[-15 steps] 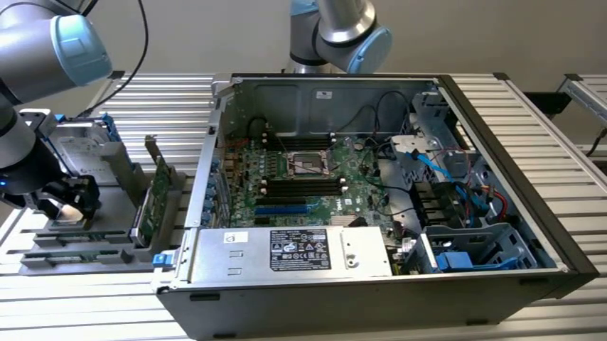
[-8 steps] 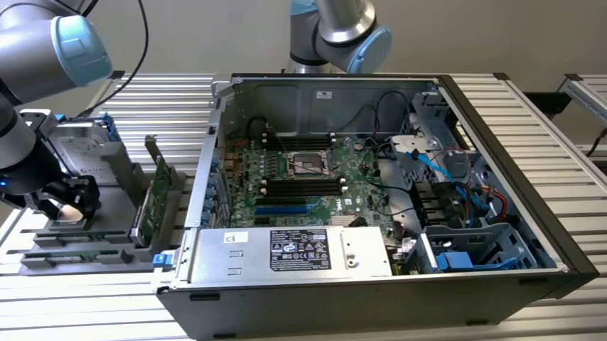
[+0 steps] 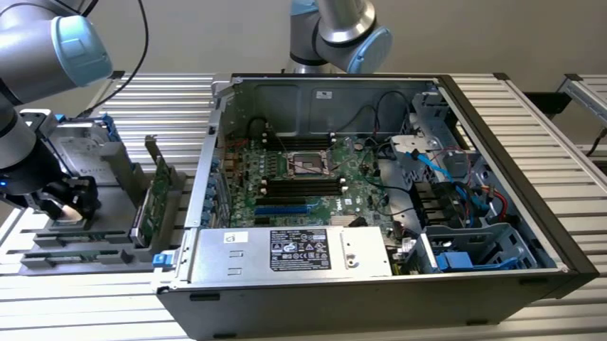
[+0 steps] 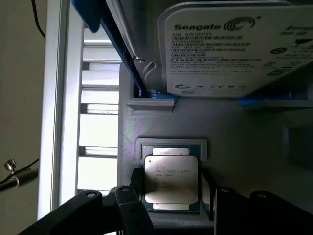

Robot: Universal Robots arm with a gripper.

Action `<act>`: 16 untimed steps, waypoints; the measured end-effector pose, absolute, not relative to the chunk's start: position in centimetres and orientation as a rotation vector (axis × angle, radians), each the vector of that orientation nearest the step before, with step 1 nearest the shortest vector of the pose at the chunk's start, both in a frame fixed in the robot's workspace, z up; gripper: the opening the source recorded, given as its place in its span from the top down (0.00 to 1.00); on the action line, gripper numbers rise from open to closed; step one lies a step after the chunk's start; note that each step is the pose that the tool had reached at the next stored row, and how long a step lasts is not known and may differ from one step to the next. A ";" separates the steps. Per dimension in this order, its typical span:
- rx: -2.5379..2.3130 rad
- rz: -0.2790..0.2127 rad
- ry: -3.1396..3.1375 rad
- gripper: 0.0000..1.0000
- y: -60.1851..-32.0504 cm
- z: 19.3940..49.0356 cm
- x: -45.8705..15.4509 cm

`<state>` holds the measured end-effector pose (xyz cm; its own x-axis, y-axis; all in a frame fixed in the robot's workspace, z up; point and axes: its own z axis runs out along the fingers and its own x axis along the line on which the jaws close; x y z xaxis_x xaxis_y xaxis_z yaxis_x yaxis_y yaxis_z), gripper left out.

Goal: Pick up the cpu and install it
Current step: 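Pick up the cpu and move it towards the insertion slot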

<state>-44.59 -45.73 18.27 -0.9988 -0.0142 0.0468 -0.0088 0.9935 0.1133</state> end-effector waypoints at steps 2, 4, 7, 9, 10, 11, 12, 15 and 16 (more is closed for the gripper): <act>0.018 -0.175 -3.089 0.45 -45.7 18.3 -44.6; 0.018 -0.175 -3.089 0.45 -45.7 18.2 -44.6; 0.018 -0.175 -3.088 0.45 -45.7 18.2 -44.6; 0.018 -0.175 -3.088 0.45 -45.7 18.2 -44.6; 0.018 -0.175 -3.088 0.45 -45.7 18.2 -44.6; 0.018 -0.175 -3.088 0.45 -45.7 18.2 -44.6; 0.018 -0.175 -3.088 0.45 -45.7 18.2 -44.6; 0.018 -0.175 -3.088 0.45 -45.7 18.2 -44.6; 0.018 -0.175 -3.087 0.45 -45.7 18.3 -44.6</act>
<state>-44.58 -45.73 18.26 -0.9987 -0.0141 0.0485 -0.0085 0.9935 0.1135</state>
